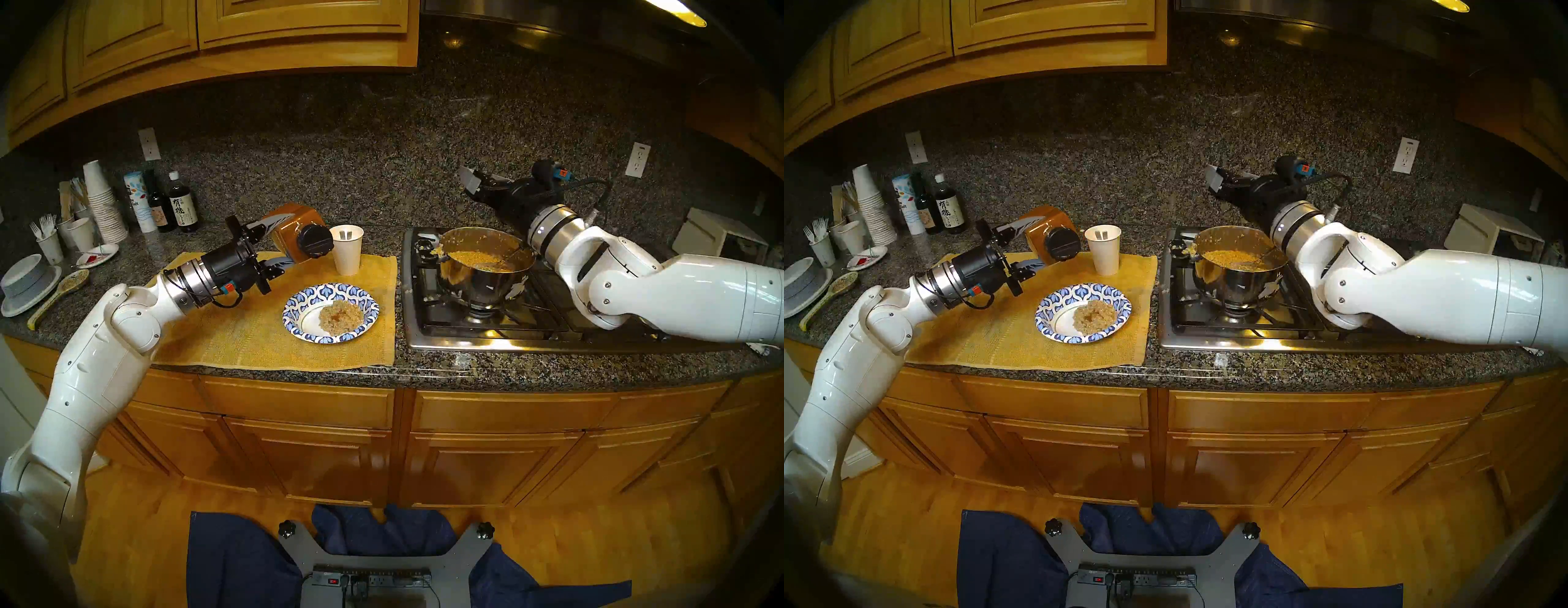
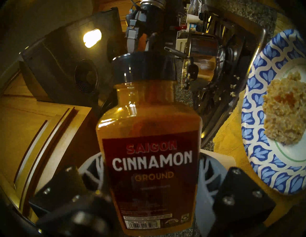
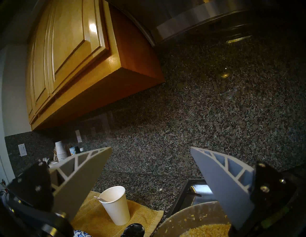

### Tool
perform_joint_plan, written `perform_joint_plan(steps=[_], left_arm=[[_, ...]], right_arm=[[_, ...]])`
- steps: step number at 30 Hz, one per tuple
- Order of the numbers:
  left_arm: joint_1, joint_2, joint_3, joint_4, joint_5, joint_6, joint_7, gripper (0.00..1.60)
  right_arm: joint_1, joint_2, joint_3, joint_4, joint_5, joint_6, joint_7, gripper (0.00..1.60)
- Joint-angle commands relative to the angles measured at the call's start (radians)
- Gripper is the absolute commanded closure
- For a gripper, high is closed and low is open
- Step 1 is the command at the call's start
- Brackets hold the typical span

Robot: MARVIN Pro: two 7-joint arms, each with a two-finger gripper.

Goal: Scoop oatmeal into bowl, add cinnamon, and put a spoon inside bowl

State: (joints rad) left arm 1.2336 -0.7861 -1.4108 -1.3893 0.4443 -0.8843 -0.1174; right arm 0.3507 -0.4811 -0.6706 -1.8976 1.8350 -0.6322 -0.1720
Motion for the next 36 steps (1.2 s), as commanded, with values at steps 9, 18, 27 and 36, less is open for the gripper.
perform_joint_plan(steps=[9,18,27,36], left_arm=[[0.002,0.007,-0.045,-0.064,-0.282,0.081,-0.018,1.6],[0.029,0.012,-0.049,-0.087,-0.446,0.159,-0.049,1.6],[0.052,0.018,-0.059,-0.124,-0.616,0.252,-0.086,1.6],[0.081,0.022,-0.071,-0.17,-0.809,0.375,-0.134,1.6]], right_arm=[[0.029,-0.002,0.024,0.0,-0.002,-0.009,0.002,0.0],[0.03,-0.003,0.023,0.0,-0.002,-0.01,0.002,0.0],[0.031,-0.003,0.023,0.0,-0.002,-0.01,0.002,0.0],[0.032,-0.003,0.023,0.0,-0.002,-0.01,0.002,0.0]])
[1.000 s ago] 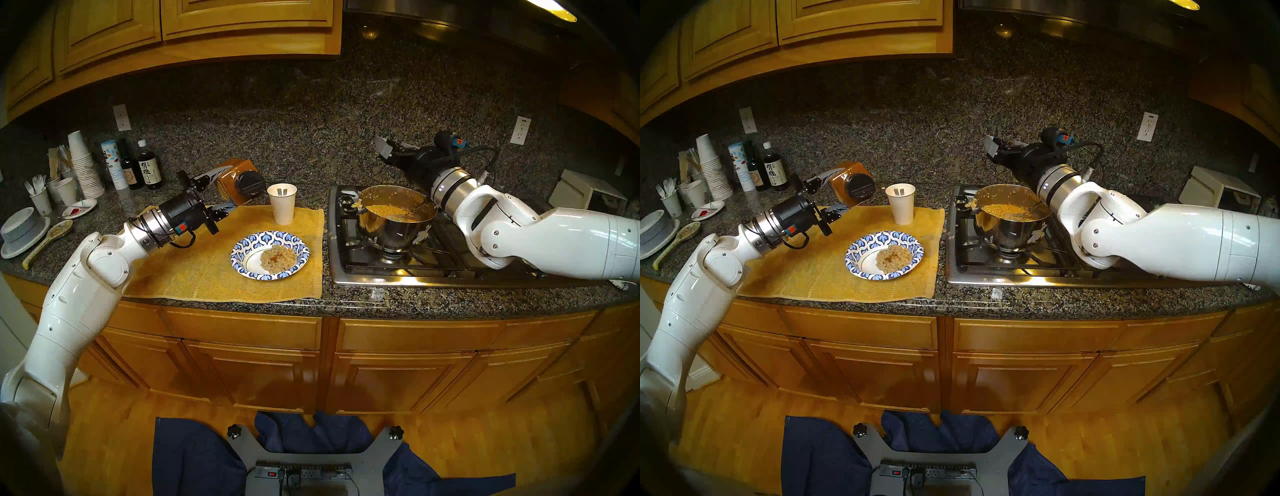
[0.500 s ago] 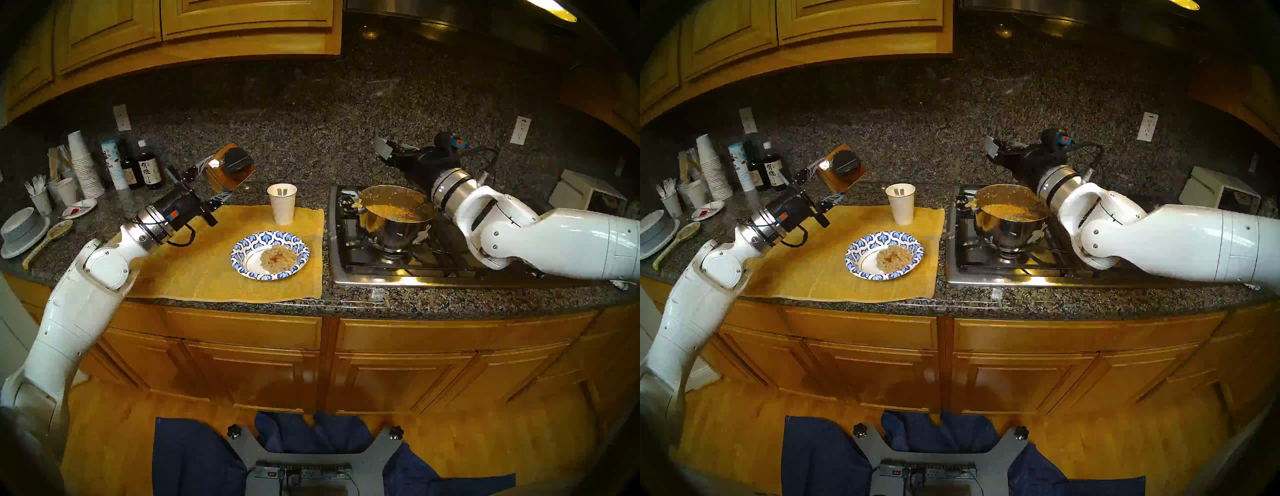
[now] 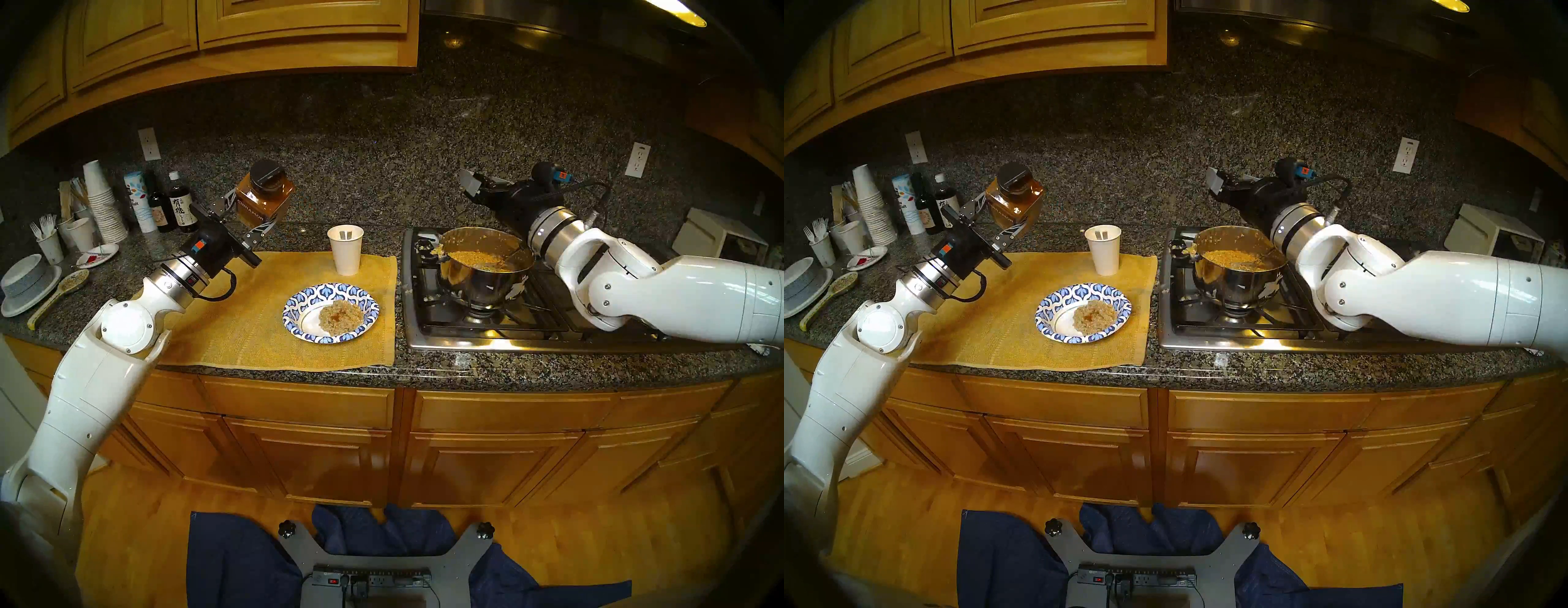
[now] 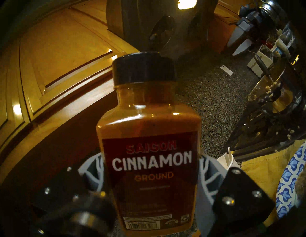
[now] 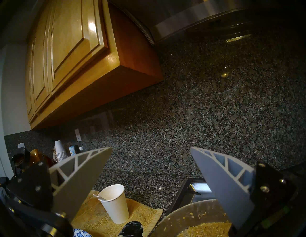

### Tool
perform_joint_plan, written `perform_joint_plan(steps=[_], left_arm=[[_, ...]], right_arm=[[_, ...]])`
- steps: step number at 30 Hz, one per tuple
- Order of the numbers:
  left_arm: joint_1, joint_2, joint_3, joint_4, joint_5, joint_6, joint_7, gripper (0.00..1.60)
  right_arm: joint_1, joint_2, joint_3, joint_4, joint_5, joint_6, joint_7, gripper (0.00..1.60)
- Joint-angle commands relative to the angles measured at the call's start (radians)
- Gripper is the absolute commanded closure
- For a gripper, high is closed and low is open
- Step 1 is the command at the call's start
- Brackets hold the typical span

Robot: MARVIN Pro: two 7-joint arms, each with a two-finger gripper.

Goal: Scoop oatmeal into bowl, add cinnamon, and put a spoon inside bowl

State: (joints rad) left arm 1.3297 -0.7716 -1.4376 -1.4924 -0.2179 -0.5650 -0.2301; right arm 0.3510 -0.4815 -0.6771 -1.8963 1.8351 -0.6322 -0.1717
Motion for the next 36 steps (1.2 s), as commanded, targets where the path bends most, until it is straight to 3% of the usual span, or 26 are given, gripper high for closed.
perform_joint_plan(steps=[1,13,19,23,25,30,36], left_arm=[[-0.011,0.008,-0.047,-0.074,-0.173,0.073,-0.03,1.6],[0.044,0.023,-0.09,-0.13,-0.454,0.29,-0.128,1.6],[0.102,0.057,-0.14,-0.161,-0.638,0.466,-0.203,1.6],[0.128,0.073,-0.161,-0.166,-0.703,0.535,-0.228,1.6],[0.15,0.09,-0.186,-0.169,-0.755,0.613,-0.247,1.6],[0.161,0.103,-0.209,-0.16,-0.772,0.668,-0.25,1.6],[0.146,0.105,-0.21,-0.158,-0.739,0.668,-0.248,1.6]], right_arm=[[0.032,-0.003,0.03,-0.001,-0.002,-0.011,0.002,0.0],[0.034,-0.002,0.032,-0.002,-0.002,-0.012,0.001,0.0],[0.036,-0.002,0.034,-0.003,-0.001,-0.014,0.0,0.0],[0.036,-0.002,0.035,-0.004,-0.001,-0.015,-0.001,0.0],[0.036,-0.002,0.036,-0.004,-0.001,-0.016,-0.002,0.0],[0.037,-0.001,0.036,-0.005,-0.001,-0.016,-0.003,0.0],[0.036,-0.001,0.036,-0.005,-0.001,-0.016,-0.003,0.0]])
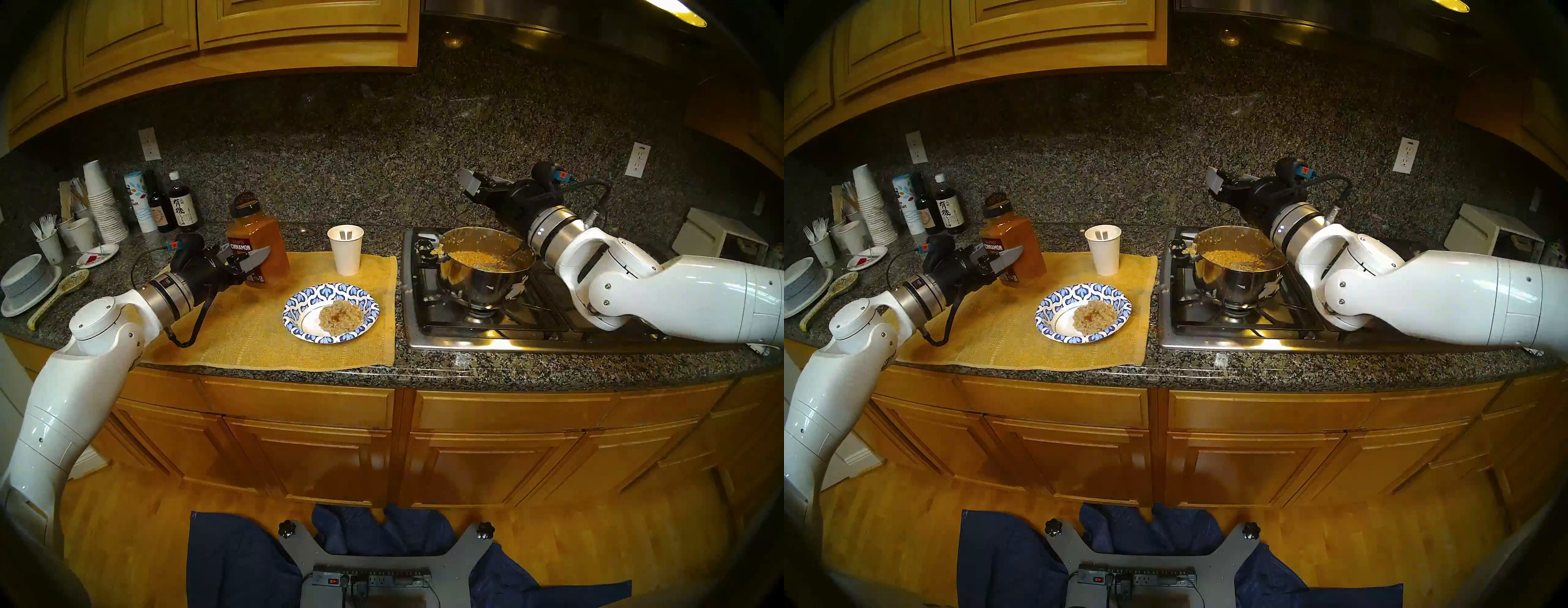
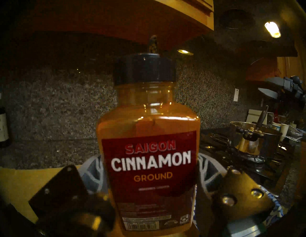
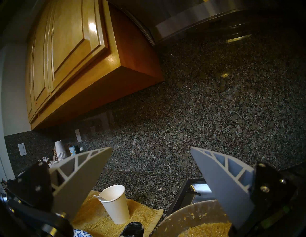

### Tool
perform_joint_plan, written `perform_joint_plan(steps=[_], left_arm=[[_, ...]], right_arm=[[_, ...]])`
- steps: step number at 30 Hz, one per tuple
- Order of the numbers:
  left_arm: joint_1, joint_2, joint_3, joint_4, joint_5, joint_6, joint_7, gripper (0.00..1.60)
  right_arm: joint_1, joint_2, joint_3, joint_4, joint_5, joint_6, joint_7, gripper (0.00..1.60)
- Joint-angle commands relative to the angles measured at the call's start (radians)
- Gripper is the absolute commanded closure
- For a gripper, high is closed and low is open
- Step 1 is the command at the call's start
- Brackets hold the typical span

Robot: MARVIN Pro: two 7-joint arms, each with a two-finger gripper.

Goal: Scoop oatmeal into bowl, add cinnamon, and put a spoon inside bowl

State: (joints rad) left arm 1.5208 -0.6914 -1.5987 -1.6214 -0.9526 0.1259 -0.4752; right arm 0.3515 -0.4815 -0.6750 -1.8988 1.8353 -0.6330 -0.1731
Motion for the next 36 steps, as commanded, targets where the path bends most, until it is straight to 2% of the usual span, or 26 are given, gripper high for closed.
perform_joint_plan(steps=[1,5,18,36], left_arm=[[-0.052,0.027,-0.043,-0.029,0.008,-0.026,-0.002,1.6],[-0.063,0.024,-0.034,-0.027,0.012,-0.023,0.0,1.6],[-0.071,0.003,0.016,0.011,0.13,-0.078,0.037,1.6],[-0.051,-0.021,0.014,0.024,0.157,-0.09,0.046,1.6]], right_arm=[[0.036,-0.001,0.034,-0.002,-0.002,-0.015,-0.002,0.0],[0.036,-0.001,0.034,-0.003,-0.002,-0.015,-0.002,0.0],[0.036,-0.001,0.035,-0.003,-0.002,-0.016,-0.003,0.0],[0.036,-0.001,0.035,-0.003,-0.002,-0.016,-0.003,0.0]])
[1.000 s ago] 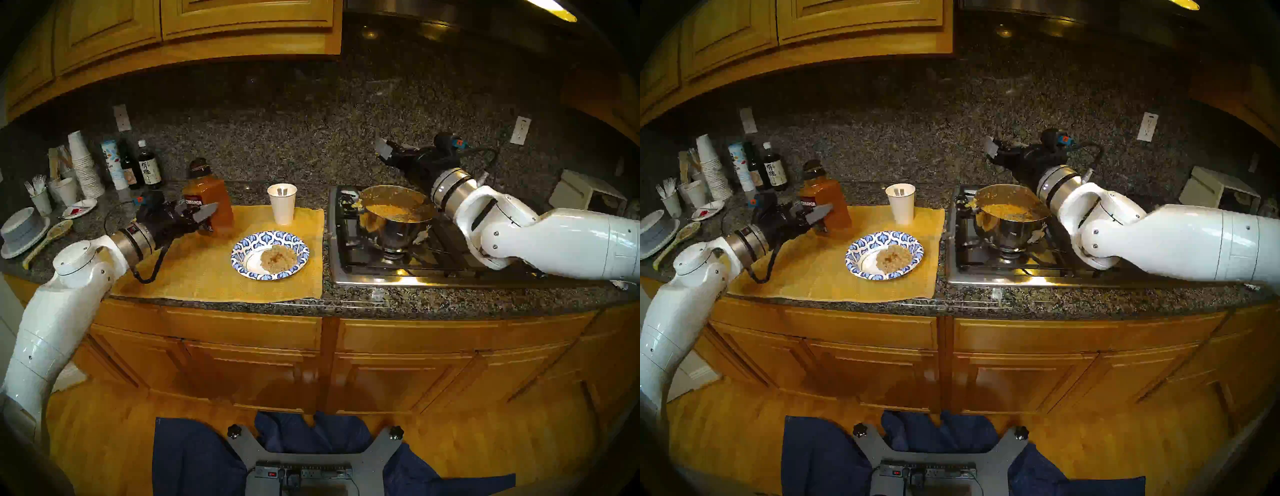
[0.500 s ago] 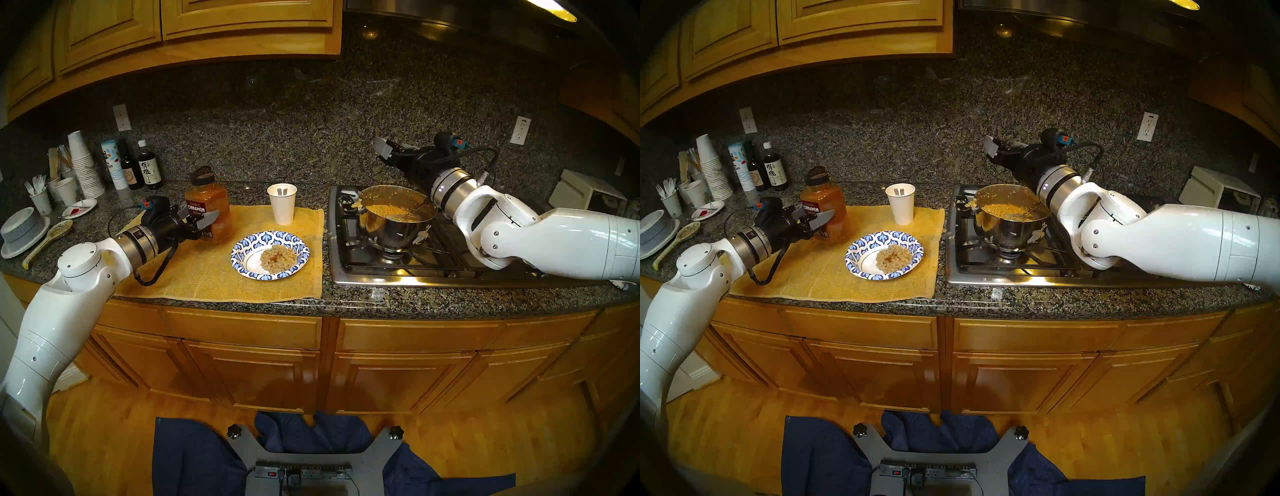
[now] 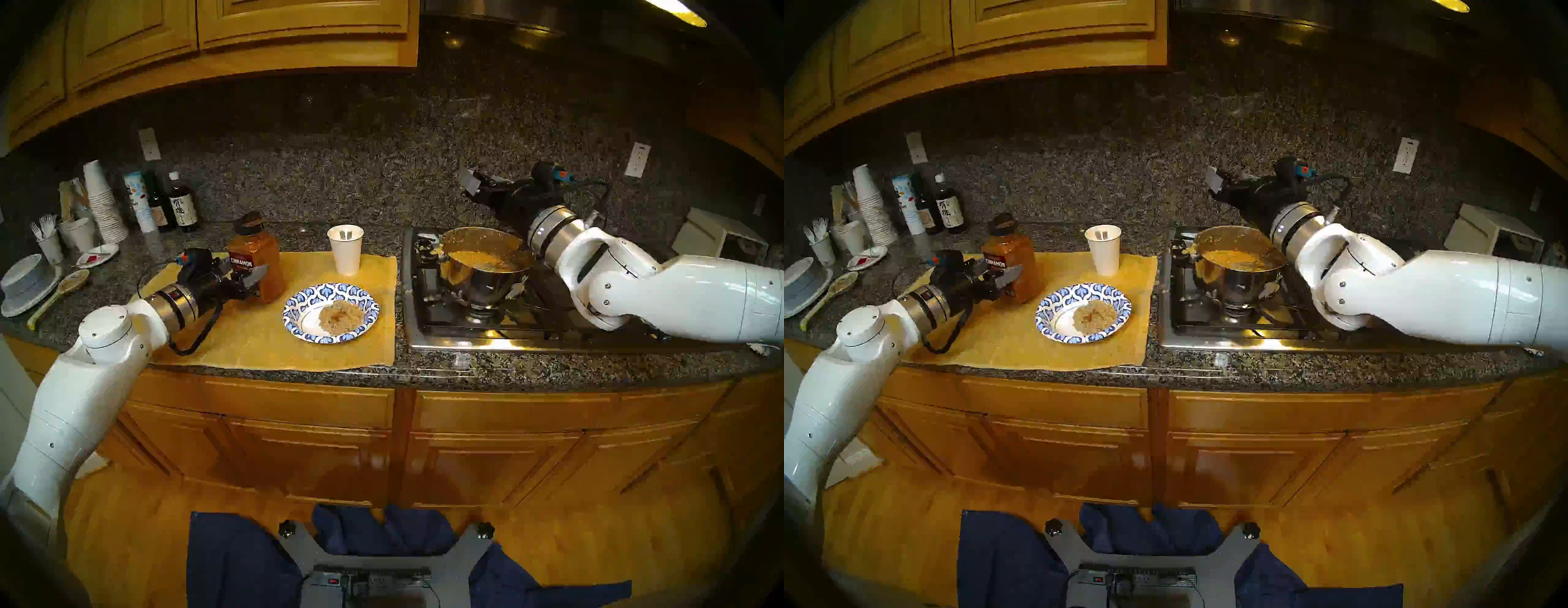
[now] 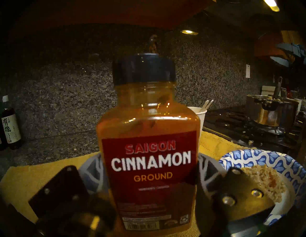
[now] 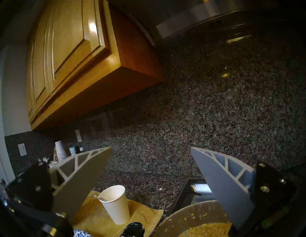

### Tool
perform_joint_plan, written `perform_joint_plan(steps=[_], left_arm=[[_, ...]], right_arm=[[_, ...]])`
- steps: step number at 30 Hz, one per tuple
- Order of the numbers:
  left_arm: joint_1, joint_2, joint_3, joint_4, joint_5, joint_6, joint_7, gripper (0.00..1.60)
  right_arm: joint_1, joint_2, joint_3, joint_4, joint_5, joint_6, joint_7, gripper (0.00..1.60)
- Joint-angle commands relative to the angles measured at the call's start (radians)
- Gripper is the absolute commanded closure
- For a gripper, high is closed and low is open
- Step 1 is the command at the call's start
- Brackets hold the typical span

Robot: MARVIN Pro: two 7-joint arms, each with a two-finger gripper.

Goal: Scoop oatmeal into bowl, add cinnamon, and put a spoon inside bowl

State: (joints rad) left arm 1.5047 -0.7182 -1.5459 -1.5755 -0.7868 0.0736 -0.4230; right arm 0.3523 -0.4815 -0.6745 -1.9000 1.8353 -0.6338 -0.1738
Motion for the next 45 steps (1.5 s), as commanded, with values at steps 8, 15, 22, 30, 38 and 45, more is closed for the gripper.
perform_joint_plan(steps=[8,15,22,30,38,45], left_arm=[[-0.031,0.009,-0.038,-0.013,-0.007,-0.036,-0.014,1.23],[-0.027,0.009,-0.035,-0.003,0.0,-0.041,-0.022,1.41],[-0.026,0.008,-0.029,0.006,0.011,-0.047,-0.026,1.4],[-0.023,0.009,-0.034,0.004,0.01,-0.052,-0.033,0.36],[-0.016,0.011,-0.045,-0.009,0.001,-0.05,-0.036,0.0],[-0.016,0.013,-0.07,-0.044,-0.013,-0.055,-0.043,0.0]], right_arm=[[0.035,-0.001,0.034,-0.002,-0.002,-0.015,-0.002,0.0],[0.035,-0.001,0.034,-0.002,-0.002,-0.016,-0.003,0.0],[0.035,-0.001,0.034,-0.002,-0.002,-0.016,-0.003,0.0],[0.035,-0.001,0.034,-0.002,-0.002,-0.016,-0.002,0.0],[0.035,-0.001,0.034,-0.002,-0.002,-0.015,-0.002,0.0],[0.035,-0.001,0.034,-0.002,-0.002,-0.015,-0.002,0.0]])
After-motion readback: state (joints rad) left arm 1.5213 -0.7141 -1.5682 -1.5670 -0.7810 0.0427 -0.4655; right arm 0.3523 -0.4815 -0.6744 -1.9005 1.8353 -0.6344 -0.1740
